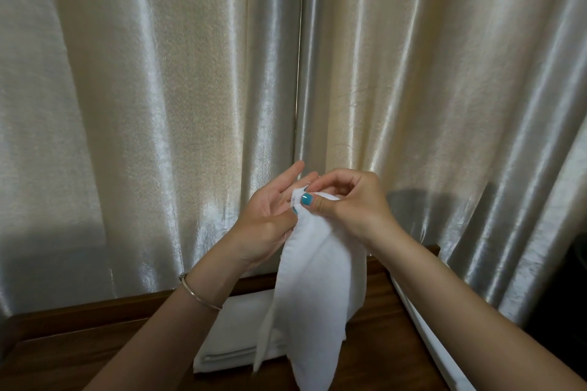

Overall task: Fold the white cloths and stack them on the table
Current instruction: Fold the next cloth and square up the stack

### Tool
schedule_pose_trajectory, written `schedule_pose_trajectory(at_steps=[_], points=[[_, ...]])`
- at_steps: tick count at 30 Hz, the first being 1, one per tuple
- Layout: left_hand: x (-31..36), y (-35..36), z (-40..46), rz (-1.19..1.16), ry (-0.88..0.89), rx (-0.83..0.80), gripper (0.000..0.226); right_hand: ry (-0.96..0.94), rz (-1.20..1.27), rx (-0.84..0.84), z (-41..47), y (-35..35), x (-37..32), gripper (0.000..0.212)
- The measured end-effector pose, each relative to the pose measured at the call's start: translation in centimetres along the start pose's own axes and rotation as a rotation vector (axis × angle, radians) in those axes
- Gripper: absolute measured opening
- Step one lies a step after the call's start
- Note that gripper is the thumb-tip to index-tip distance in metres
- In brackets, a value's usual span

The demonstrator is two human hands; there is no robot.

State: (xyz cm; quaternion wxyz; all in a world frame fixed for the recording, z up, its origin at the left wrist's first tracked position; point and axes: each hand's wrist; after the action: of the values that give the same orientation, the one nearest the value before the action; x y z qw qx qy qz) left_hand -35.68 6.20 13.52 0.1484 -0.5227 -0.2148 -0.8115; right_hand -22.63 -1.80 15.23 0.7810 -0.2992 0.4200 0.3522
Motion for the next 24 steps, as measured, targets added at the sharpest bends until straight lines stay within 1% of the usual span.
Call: schedule_pose_trajectory(at_steps=[4, 8, 12, 24], points=[[0.0, -0.2, 0.2, 0.010, -0.005, -0.004, 0.078, -0.018, 0.029, 0.004, 0.0, 0.0, -0.1, 0.015], [-0.1, -0.3, 0.2, 0.024, -0.015, 0.000, 0.079, -0.090, -0.030, -0.034, 0.1, -0.3, -0.1, 0.014], [0.0, -0.3, 0.4, 0.030, -0.021, 0.010, 0.079, -0.106, -0.007, 0.017, 0.2, 0.0, 0.3, 0.018], [0.0, -0.7, 0.6, 0.259, -0.067, 0.006, 0.080, -0.083, -0.013, 0.085, -0.3, 0.6, 0.9, 0.023]])
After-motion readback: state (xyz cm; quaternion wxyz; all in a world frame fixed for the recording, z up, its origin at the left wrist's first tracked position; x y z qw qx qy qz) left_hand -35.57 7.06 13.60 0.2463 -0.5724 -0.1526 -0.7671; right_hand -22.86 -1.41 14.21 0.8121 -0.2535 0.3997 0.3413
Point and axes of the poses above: each hand's wrist, its own z-axis towards the middle knuckle, its own y-axis out of the palm, x = y × z
